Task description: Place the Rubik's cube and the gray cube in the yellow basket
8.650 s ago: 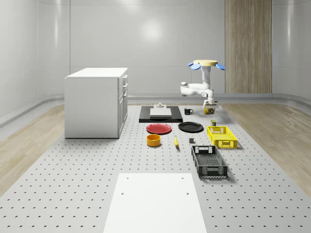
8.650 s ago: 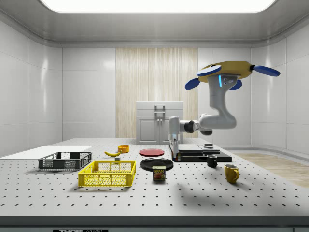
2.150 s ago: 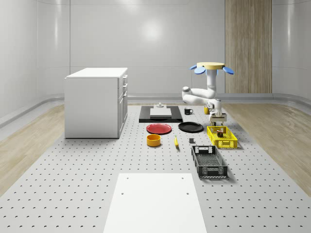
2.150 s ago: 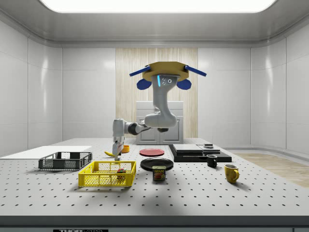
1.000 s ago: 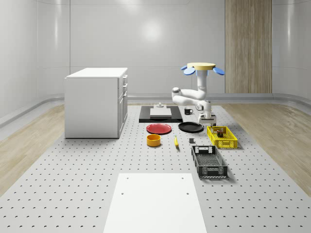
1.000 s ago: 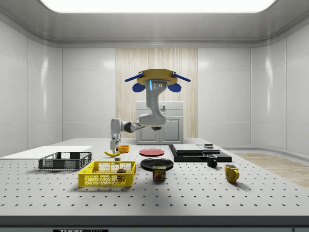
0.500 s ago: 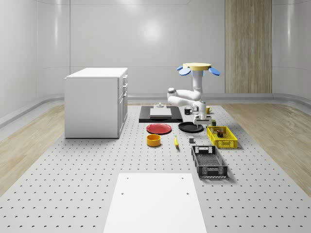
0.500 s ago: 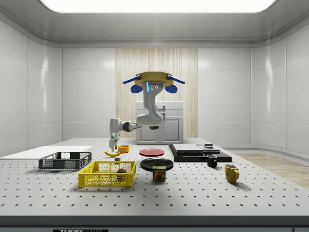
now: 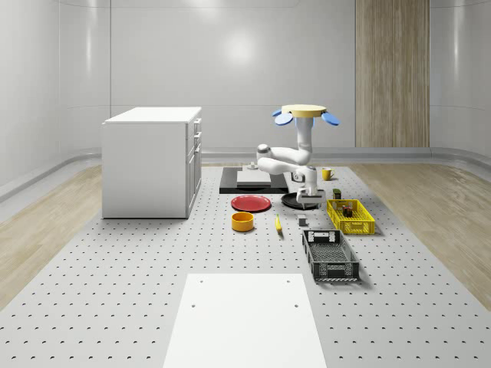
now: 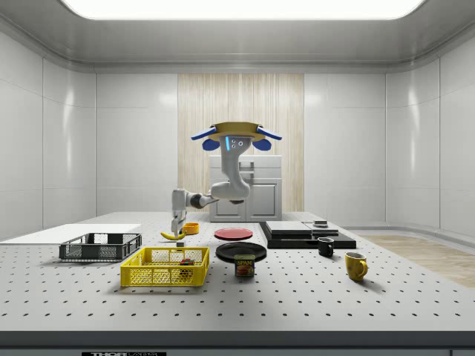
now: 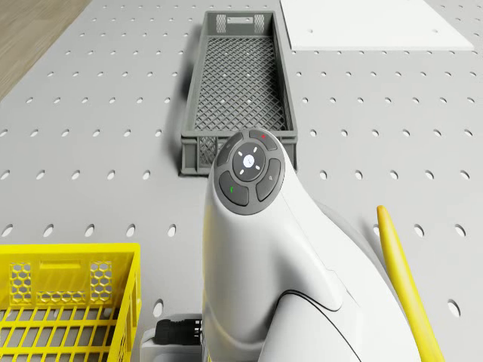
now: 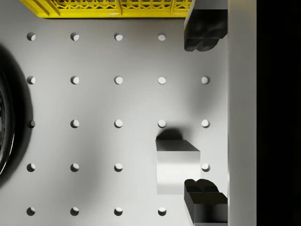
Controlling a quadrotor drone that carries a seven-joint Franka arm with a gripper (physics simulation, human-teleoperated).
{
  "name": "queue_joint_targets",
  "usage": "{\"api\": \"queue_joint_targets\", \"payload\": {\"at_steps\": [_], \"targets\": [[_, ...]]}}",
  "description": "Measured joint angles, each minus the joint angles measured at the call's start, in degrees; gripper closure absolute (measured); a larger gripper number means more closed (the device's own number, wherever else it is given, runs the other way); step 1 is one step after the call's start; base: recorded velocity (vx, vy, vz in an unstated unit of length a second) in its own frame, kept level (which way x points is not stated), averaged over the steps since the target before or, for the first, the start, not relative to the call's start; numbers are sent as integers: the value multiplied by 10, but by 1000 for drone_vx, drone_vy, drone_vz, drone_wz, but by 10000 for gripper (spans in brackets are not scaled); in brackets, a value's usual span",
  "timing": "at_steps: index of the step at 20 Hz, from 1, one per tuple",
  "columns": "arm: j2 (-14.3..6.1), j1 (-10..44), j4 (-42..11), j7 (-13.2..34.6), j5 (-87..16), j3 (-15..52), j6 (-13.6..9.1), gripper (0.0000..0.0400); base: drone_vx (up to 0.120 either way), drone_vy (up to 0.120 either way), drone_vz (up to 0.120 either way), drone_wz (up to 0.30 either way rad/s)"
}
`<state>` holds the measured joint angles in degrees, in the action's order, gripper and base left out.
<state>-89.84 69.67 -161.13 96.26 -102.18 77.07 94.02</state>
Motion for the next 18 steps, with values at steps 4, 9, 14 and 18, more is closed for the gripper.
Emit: {"api": "queue_joint_targets", "payload": {"at_steps": [4, 9, 14, 18], "targets": [[0, 0, 0, 0, 0, 0, 0, 0, 0, -120, -30, 0], [-1, 0, 0, 0, 0, 0, 1, 0, 0, -96, -32, 0], [-2, 0, 0, 0, 1, 0, 1, 0, 0, 0, -80, 0], [-2, 0, 0, 0, 1, 0, 2, 0, 0, -50, 0, 0]]}}
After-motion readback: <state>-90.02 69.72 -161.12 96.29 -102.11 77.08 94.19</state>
